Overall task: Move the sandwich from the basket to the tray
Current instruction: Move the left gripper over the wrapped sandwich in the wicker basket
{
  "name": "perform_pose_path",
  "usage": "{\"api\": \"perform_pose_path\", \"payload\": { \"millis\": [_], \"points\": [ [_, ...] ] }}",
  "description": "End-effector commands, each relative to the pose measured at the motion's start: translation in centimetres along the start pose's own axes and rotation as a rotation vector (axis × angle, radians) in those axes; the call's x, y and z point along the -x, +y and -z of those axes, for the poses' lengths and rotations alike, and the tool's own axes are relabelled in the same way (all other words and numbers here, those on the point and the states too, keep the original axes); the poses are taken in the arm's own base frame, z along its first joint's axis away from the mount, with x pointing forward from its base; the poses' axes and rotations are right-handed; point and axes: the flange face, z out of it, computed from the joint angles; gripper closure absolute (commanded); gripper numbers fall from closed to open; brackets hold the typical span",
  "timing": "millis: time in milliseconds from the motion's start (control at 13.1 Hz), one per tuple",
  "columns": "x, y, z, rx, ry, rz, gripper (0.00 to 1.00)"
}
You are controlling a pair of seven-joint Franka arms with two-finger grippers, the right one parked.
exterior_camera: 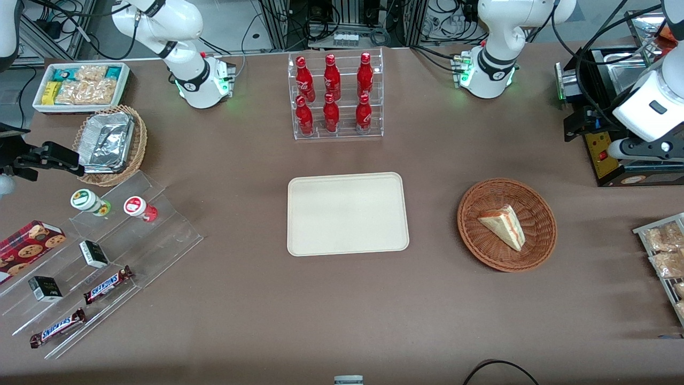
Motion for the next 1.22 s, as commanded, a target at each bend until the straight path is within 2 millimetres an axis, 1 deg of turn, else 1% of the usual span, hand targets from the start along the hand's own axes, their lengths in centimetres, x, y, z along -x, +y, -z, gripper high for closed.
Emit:
{"api": "perform_pose_path", "payload": {
  "millis": [0,152,305,381,533,762,990,1143],
  "points": [
    [0.0,0.0,0.9,0.025,0.022,-0.008,0.00],
    [-0.2,-0.1,0.7,0.019,0.019,-0.012,0.00],
    [-1.3,-0.8,-1.0,0.013,-0.002,0.008,0.00],
    [-2.1,-1.0,-2.2,0.009,-0.015,0.013,0.00],
    [-3.8,-1.3,-5.6,-0.006,-0.004,0.086,0.00],
    [-5.7,-1.6,-12.1,-0.001,0.052,0.247,0.00],
    [-7.2,-2.2,-17.2,0.005,0.071,0.395,0.00],
    [-8.7,-1.7,-20.3,0.001,0.054,0.533,0.00]
  ]
}}
